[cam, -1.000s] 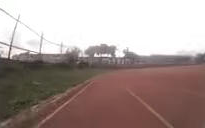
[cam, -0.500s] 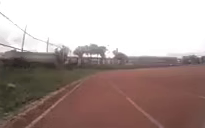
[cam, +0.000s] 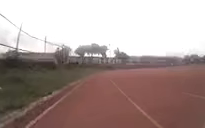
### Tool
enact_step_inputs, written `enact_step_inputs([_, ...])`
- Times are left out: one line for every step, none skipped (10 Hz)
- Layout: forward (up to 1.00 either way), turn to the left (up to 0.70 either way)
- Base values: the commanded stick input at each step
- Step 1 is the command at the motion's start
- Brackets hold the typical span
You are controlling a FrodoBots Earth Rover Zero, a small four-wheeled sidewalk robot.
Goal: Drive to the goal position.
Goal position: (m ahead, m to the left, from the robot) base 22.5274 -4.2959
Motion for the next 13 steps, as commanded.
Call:
enact_step_inputs([1.00,-0.32])
enact_step_inputs([1.00,-0.17])
enact_step_inputs([1.00,0.00])
enact_step_inputs([1.00,0.00])
enact_step_inputs([1.00,0.00])
enact_step_inputs([1.00,0.00])
enact_step_inputs([1.00,0.00])
enact_step_inputs([1.00,0.00])
enact_step_inputs([1.00,0.00])
enact_step_inputs([1.00,0.00])
enact_step_inputs([1.00,0.00])
enact_step_inputs([1.00,0.00])
enact_step_inputs([1.00,0.00])
